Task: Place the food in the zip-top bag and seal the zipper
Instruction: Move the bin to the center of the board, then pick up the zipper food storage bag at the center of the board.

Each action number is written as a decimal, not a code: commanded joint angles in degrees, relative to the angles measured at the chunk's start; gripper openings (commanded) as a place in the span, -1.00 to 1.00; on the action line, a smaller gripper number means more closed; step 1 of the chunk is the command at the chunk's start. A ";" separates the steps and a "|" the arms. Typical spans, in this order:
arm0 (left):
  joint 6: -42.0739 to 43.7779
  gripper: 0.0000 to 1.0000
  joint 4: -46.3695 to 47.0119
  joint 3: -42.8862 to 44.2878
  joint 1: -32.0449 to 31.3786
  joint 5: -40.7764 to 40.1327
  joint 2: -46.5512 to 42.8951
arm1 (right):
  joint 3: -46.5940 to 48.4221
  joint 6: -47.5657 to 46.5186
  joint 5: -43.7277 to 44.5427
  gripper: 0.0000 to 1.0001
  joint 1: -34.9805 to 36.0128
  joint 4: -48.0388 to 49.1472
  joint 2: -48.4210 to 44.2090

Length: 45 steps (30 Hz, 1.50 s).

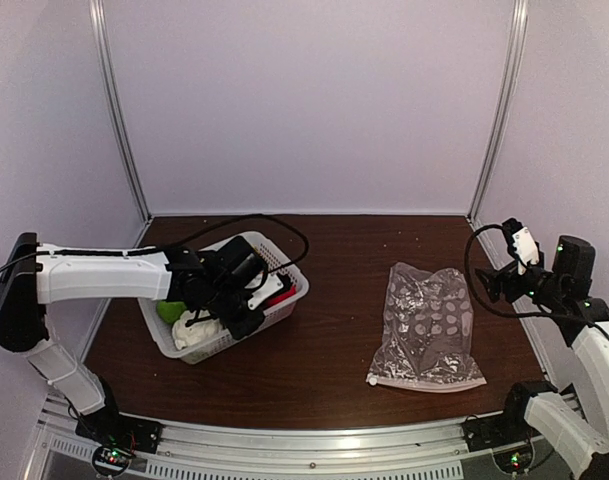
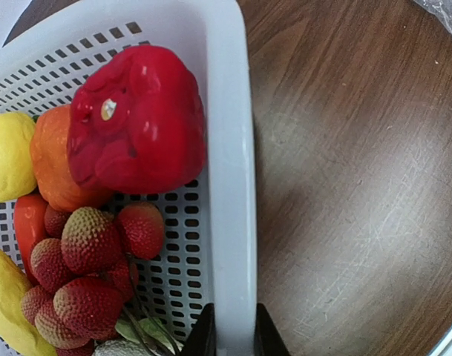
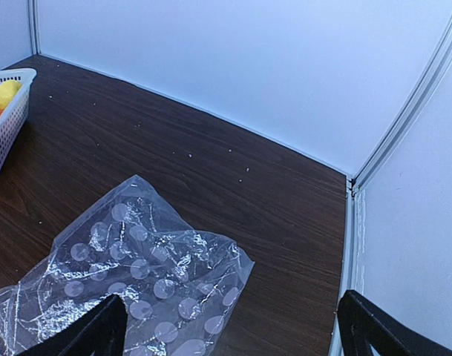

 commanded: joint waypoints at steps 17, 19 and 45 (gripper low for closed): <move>40.10 -1.00 8.18 42.04 0.45 1.05 35.53 | -0.69 -0.84 -0.70 0.99 -0.49 -1.58 -1.52; 40.29 -1.00 9.33 44.04 0.87 1.01 36.98 | -0.65 -0.91 -1.26 0.99 -0.49 -1.79 -1.39; -2.74 0.35 22.26 20.49 -4.82 5.39 6.32 | 4.03 -60.99 1.62 0.60 0.83 -50.59 -3.13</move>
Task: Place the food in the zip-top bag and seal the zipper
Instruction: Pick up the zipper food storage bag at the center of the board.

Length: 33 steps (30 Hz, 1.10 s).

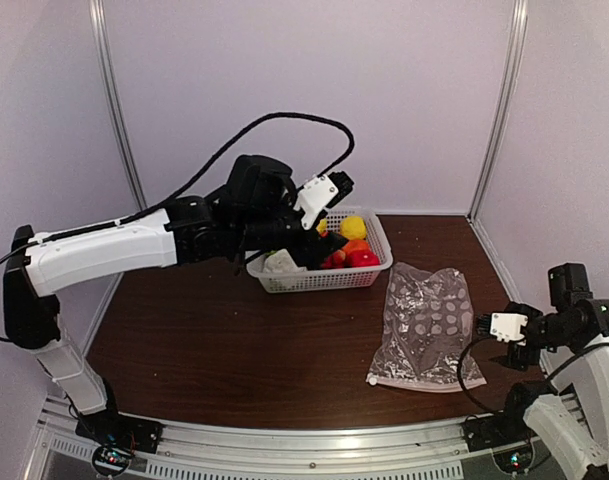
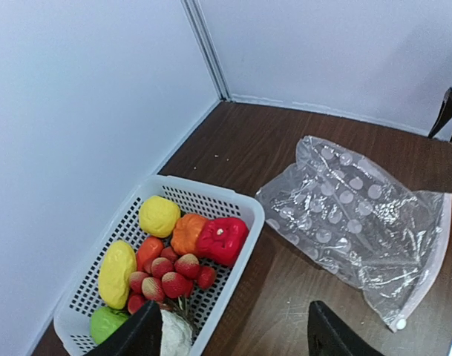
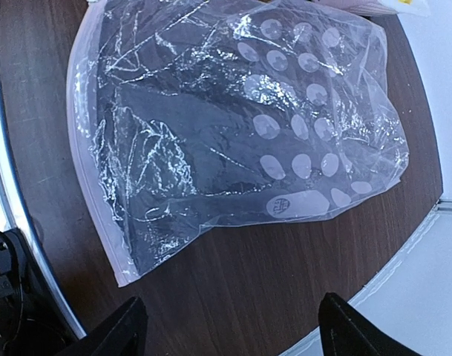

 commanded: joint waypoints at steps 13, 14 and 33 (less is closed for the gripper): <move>-21.79 0.28 13.32 -20.15 -0.11 7.89 -6.10 | -5.71 16.75 11.99 0.36 26.06 25.66 23.48; -21.38 0.27 13.27 -20.02 -0.47 7.86 -6.13 | -3.82 17.95 11.12 0.24 26.09 25.57 25.45; 5.62 0.12 12.52 -19.25 -14.72 4.30 -1.66 | 6.21 33.55 6.40 -0.28 21.05 15.91 17.21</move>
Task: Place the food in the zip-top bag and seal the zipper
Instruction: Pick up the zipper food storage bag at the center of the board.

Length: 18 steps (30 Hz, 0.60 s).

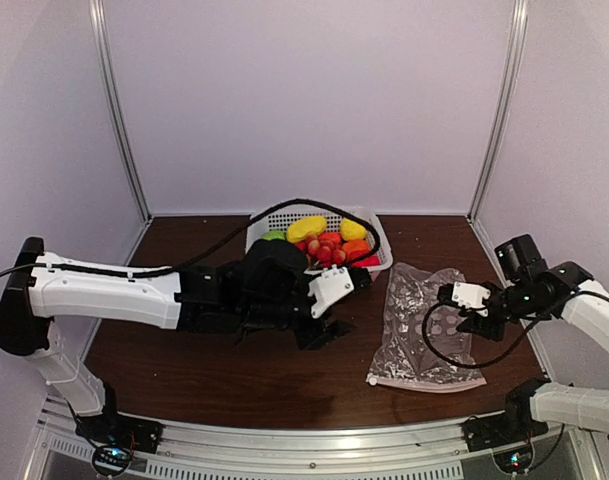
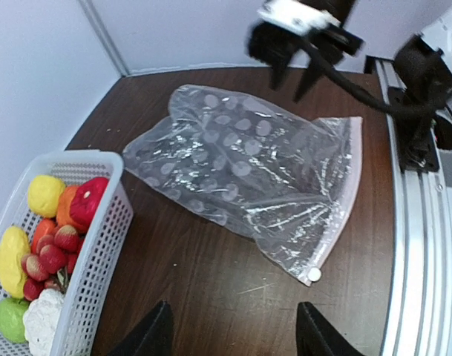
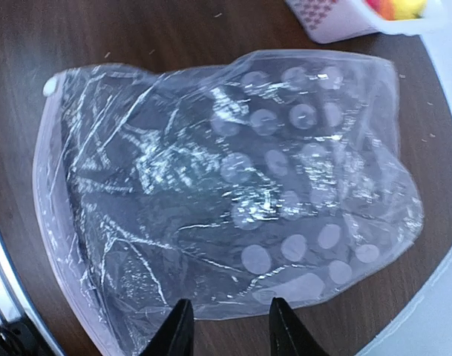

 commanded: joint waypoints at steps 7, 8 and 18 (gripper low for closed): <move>18.61 0.13 -3.93 16.78 -10.92 -10.76 20.78 | 0.79 19.77 9.82 0.54 -12.83 10.14 -5.88; 19.45 0.15 -3.88 18.56 -11.69 -11.32 22.77 | 0.44 21.59 9.95 0.58 -14.65 12.48 -5.49; 24.21 0.42 -5.57 31.95 -15.80 -18.25 38.97 | -3.21 31.54 15.71 0.88 -20.14 24.78 -5.59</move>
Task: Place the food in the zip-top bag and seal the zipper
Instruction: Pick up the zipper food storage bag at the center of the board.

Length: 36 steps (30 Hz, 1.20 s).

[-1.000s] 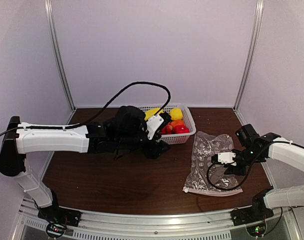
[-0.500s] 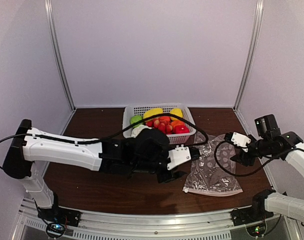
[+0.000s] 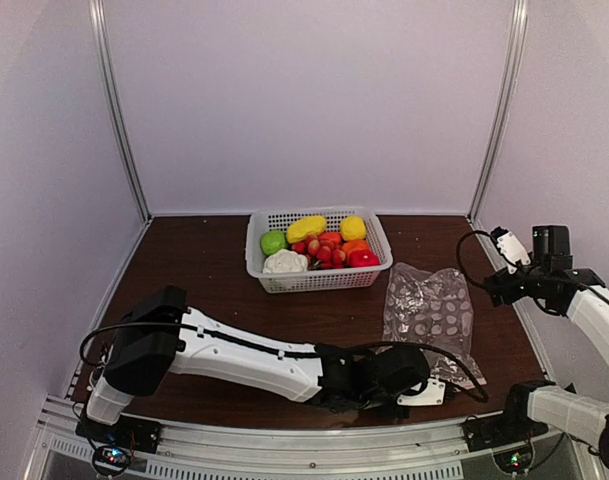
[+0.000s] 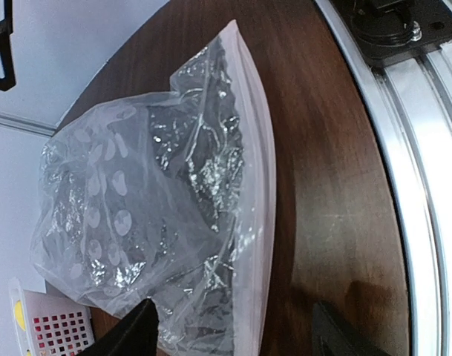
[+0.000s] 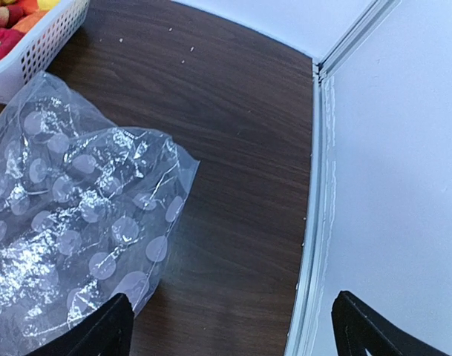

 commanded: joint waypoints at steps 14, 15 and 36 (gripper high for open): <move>1.12 0.08 -0.03 14.45 -0.60 -7.87 13.49 | -2.01 3.03 1.34 0.88 -0.53 4.62 -0.84; 0.86 0.10 -0.04 14.74 -0.65 -7.42 13.84 | -2.02 3.04 1.26 0.88 -0.57 4.67 -0.91; -2.46 -0.51 -2.85 23.23 -0.70 -11.10 19.78 | -2.04 2.70 -0.43 0.87 -1.49 4.16 -1.31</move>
